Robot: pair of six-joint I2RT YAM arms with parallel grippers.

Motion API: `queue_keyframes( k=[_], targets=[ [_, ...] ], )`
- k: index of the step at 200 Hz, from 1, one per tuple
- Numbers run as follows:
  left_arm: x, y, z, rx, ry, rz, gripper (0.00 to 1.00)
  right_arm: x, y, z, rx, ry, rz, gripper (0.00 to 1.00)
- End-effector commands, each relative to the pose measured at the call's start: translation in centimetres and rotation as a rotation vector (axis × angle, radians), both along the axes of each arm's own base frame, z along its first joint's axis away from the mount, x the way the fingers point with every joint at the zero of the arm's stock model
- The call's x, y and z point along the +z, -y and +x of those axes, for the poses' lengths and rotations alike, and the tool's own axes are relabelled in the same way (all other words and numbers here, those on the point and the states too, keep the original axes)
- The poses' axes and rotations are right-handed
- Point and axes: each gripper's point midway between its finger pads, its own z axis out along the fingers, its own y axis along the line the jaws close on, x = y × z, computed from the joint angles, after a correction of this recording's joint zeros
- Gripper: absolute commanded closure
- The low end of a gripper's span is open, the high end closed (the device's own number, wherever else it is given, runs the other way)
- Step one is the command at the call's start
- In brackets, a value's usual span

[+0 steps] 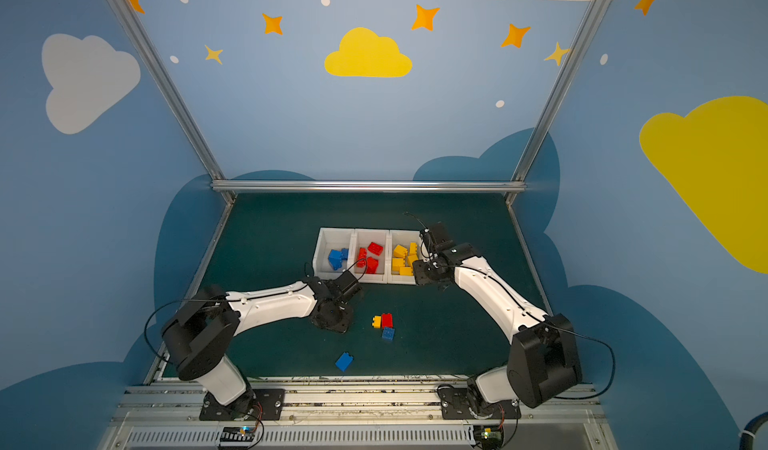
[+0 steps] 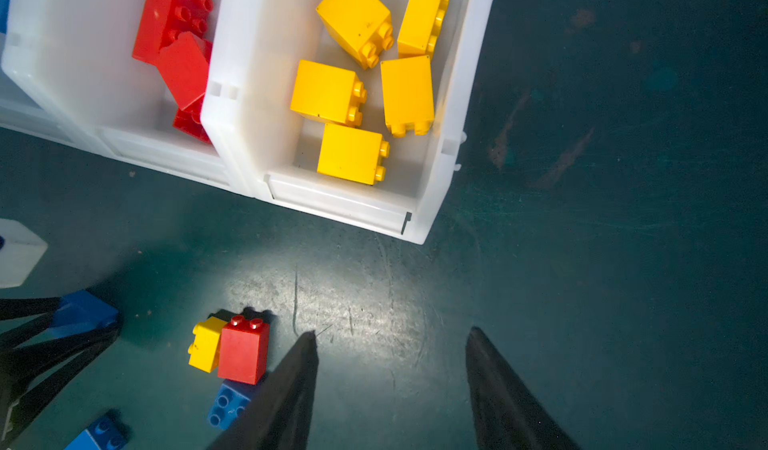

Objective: Sort the legos into containers by color
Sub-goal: 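Carry the blue brick with the left gripper over the blue compartment, then open the left gripper to drop the blue brick into the blue compartment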

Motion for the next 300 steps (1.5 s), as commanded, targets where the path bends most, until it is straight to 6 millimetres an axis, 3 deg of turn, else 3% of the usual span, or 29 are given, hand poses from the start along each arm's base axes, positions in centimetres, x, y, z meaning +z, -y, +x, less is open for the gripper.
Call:
queue_keyframes(
  k=[1, 30, 77, 104, 130, 187, 222, 300],
  targets=[
    [0.9, 0.7, 0.4, -0.033, 0.004, -0.023, 0.58, 0.9, 0.4, -0.3, -0.015, 0.016, 0.006, 0.43],
    [5.0, 0.8, 4.4, -0.016, 0.112, -0.090, 0.58, 1.4, 0.6, -0.3, -0.013, 0.028, 0.001, 0.43],
    [11.1, -2.5, 14.9, 0.075, 0.315, -0.120, 0.58, 1.8, 0.9, -0.5, -0.023, 0.033, 0.000, 0.43],
    [12.0, -3.9, 19.8, 0.124, 0.347, -0.142, 0.57, 2.0, 1.0, -0.7, -0.030, 0.033, 0.004, 0.43],
    [11.3, -4.3, 22.7, 0.140, 0.335, -0.152, 0.57, 2.2, 1.3, -0.9, -0.037, 0.034, -0.005, 0.43],
    [10.5, -4.3, 25.3, 0.162, 0.329, -0.170, 0.48, 2.7, 1.5, -0.8, -0.049, 0.036, -0.011, 0.43],
    [10.9, -4.5, 25.2, 0.170, 0.340, -0.176, 0.39, 2.7, 1.5, -1.0, -0.053, 0.033, -0.007, 0.43],
    [13.5, -5.0, 24.5, 0.187, 0.401, -0.210, 0.38, 2.8, 1.3, -1.2, -0.051, 0.027, 0.007, 0.43]
  ],
)
